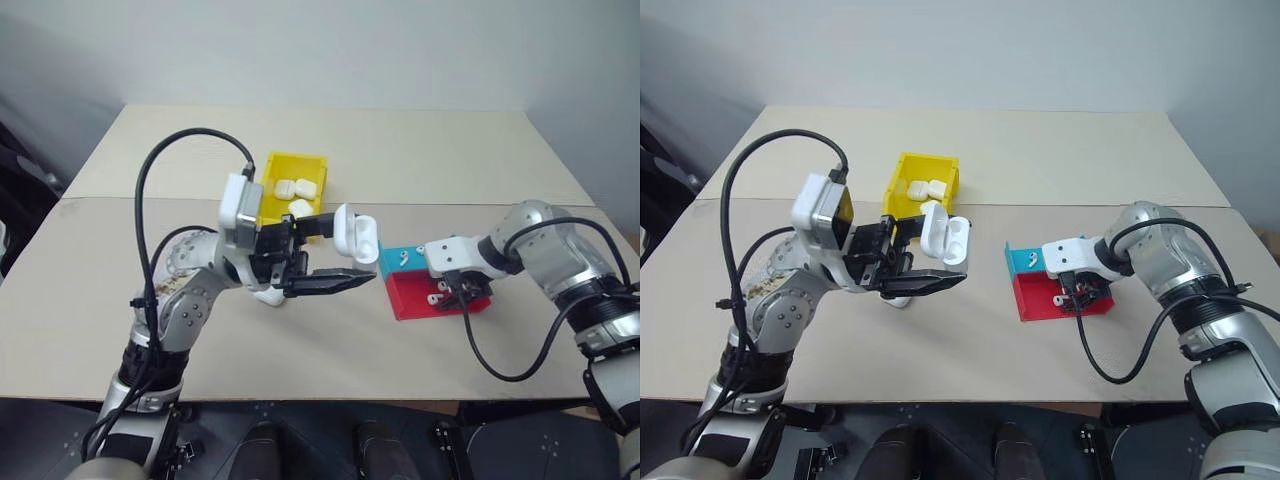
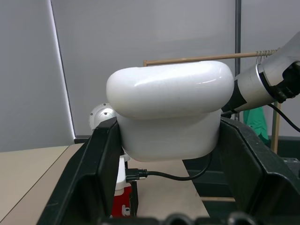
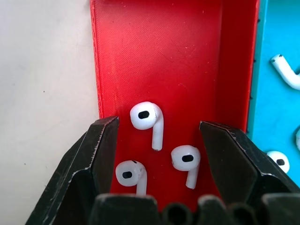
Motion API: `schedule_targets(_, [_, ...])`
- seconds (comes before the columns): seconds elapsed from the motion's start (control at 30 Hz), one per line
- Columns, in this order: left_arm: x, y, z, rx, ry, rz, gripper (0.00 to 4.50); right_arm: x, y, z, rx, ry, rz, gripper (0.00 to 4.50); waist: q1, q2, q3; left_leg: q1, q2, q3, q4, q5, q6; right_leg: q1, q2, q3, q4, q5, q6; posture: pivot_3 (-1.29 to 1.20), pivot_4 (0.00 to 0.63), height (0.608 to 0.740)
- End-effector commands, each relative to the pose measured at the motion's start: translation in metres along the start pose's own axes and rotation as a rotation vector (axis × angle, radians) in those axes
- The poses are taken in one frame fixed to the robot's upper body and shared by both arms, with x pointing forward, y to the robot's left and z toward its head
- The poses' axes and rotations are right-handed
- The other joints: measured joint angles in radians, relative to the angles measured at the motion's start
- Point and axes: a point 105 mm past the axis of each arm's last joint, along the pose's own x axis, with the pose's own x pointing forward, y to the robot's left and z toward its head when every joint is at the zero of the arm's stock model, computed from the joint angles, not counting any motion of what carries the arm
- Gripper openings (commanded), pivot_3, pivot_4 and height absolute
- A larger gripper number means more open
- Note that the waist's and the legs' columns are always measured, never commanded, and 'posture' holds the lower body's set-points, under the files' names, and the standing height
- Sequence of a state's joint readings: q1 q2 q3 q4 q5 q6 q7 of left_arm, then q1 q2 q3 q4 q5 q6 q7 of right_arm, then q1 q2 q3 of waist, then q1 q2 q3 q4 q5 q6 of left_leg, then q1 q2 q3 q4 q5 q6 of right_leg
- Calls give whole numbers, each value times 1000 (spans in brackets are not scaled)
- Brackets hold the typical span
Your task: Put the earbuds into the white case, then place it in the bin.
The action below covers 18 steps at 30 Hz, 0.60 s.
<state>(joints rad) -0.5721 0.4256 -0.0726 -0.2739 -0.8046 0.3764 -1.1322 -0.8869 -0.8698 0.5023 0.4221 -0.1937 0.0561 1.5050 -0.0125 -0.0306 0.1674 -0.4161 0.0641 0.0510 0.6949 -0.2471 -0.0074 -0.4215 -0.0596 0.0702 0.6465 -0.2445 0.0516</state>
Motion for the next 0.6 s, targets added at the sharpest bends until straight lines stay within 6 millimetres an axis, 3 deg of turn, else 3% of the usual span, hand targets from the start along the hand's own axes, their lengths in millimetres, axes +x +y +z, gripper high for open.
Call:
schedule_targets(0.03, [1, -6, 10, 46, -12, -6, 2789, -5, -3, 2, -32, 7, -4, 3324, 0, 0, 0, 0, 0, 0, 0, 0, 0, 0, 0, 0, 0, 0, 0, 0, 150, 740])
schedule_targets(0.2, [2, -7, 11, 45, -12, -1, 2789, -3, -4, 0, -37, 10, -1, 3324, 0, 0, 0, 0, 0, 0, 0, 0, 0, 0, 0, 0, 0, 0, 0, 0, 150, 740])
schedule_targets(0.23, [2, -7, 11, 44, -12, 0, 2789, -3, -3, -1, -39, 10, 1, 3136, 0, 0, 0, 0, 0, 0, 0, 0, 0, 0, 0, 0, 0, 0, 0, 0, 150, 740])
schedule_targets(0.33, [2, -8, 11, 42, -11, 0, 2789, -1, -1, -1, -41, 11, 5, 2418, 0, 0, 0, 1, 0, 0, 0, 0, 0, 0, 0, 0, 0, 0, 0, 0, 150, 740])
schedule_targets(0.53, [1, -8, 11, 40, -7, -1, 2789, 2, 2, -1, -38, 1, 6, 285, 0, 0, 0, 1, 0, 0, 0, 0, 0, 1, 0, 0, 0, 0, 0, 0, 150, 740])
schedule_targets(0.6, [0, -7, 12, 39, -5, -2, 2789, 2, 2, 0, -38, -5, 6, 40, 0, 0, 0, 1, 0, 0, 0, 0, 0, 1, 0, 0, 0, 0, 0, 0, 150, 740])
